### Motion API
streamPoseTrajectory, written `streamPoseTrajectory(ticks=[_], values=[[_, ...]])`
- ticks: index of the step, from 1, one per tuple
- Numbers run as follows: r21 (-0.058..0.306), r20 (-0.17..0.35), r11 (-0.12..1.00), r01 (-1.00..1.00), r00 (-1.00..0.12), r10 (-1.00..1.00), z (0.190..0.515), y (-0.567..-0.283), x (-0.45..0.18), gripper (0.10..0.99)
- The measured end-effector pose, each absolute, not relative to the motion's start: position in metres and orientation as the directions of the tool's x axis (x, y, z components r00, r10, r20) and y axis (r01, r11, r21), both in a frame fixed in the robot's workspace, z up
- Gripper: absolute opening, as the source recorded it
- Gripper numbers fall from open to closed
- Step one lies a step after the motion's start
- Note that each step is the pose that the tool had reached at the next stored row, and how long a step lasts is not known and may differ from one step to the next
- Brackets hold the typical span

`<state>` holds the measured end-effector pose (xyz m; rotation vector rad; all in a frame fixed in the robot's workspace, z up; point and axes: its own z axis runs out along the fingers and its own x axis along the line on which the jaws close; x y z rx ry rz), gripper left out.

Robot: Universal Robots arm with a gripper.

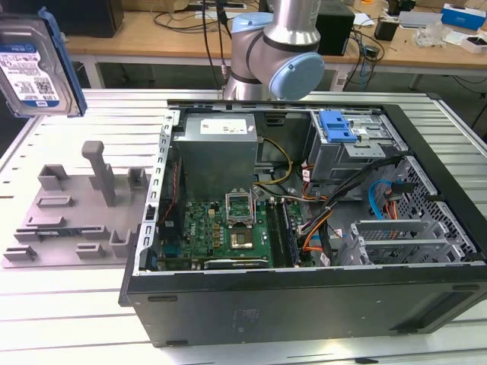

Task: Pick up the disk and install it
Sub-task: 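Pick up the disk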

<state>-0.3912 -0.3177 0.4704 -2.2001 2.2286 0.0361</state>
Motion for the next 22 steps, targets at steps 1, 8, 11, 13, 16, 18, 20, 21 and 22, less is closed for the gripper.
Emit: streamPoseTrajectory(ticks=[1,8,11,13,16,18,20,21,22], values=[[0.010,-0.023,0.013,-1.000,-0.013,-1.000,0.476,-0.318,-0.391,0.365],[0.009,-0.023,0.013,-1.000,-0.013,-1.000,0.481,-0.318,-0.390,0.365],[0.009,-0.023,0.013,-1.000,-0.013,-1.000,0.481,-0.318,-0.390,0.365],[0.010,-0.023,0.013,-1.000,-0.013,-1.000,0.481,-0.318,-0.390,0.365],[0.010,-0.023,0.013,-1.000,-0.013,-1.000,0.481,-0.322,-0.381,0.365],[0.010,-0.023,0.013,-1.000,-0.013,-1.000,0.482,-0.328,-0.371,0.365],[0.010,-0.023,0.013,-1.000,-0.013,-1.000,0.484,-0.330,-0.364,0.365],[0.011,-0.023,0.013,-1.000,-0.013,-1.000,0.486,-0.332,-0.360,0.365],[0.012,-0.023,0.013,-1.000,-0.013,-1.000,0.488,-0.333,-0.358,0.365]])
